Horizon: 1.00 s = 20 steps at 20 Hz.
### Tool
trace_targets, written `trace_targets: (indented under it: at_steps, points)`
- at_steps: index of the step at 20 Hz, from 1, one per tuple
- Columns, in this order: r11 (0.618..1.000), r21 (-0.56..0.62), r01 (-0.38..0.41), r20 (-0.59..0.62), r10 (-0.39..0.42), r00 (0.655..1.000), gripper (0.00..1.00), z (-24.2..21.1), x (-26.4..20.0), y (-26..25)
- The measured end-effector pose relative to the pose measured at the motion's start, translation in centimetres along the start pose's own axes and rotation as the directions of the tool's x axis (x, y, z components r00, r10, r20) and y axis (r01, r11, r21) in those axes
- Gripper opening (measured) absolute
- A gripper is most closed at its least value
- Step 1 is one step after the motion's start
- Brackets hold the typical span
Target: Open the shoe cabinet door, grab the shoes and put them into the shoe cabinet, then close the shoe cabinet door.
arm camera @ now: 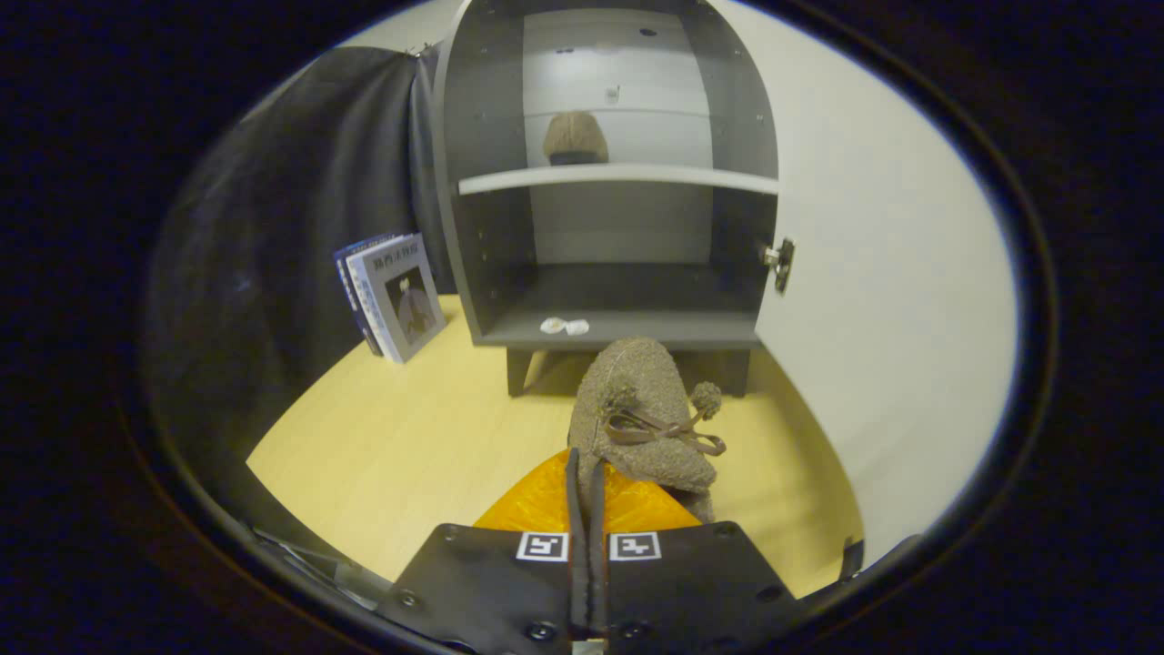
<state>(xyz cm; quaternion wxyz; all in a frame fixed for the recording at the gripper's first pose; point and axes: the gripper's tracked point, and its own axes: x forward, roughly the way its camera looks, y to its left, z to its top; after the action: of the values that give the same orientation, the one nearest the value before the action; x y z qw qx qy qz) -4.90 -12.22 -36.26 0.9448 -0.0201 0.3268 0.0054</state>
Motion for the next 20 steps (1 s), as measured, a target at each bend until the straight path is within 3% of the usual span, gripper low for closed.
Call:
trace_targets:
  at_steps: [6,12,20]
  points:
    - [0.997,0.020,0.077,0.167,-0.080,0.983,0.03,11.9,-0.4,-3.2]
    - [0.987,0.062,0.148,0.262,-0.159,0.952,0.03,22.3,2.7,-5.2]
    - [0.980,0.076,0.184,0.257,-0.198,0.946,0.03,29.9,10.7,-5.9]
